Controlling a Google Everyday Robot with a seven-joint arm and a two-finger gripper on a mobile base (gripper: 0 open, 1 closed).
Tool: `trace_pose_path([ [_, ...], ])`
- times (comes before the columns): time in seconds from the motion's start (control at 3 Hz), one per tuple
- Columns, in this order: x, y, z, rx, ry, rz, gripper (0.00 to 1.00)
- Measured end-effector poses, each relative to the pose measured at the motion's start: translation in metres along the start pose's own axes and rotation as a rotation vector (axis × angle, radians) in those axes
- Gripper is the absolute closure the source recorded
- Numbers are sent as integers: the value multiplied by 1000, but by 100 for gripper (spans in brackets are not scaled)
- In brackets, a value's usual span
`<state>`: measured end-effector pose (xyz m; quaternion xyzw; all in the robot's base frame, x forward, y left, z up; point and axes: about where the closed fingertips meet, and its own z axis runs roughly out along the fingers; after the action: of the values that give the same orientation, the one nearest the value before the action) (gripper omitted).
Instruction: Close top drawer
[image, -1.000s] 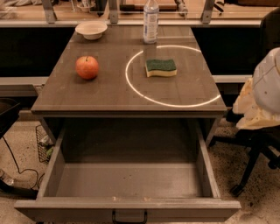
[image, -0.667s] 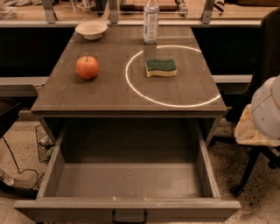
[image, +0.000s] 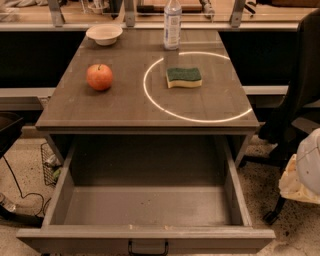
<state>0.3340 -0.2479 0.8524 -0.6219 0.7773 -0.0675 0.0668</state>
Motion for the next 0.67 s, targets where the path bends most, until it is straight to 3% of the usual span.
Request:
trace_pose_path([
  [0.33,3,-7,-13,8,-23,52,64],
  [0.67,-3,9,-7,-11,-65,76,87],
])
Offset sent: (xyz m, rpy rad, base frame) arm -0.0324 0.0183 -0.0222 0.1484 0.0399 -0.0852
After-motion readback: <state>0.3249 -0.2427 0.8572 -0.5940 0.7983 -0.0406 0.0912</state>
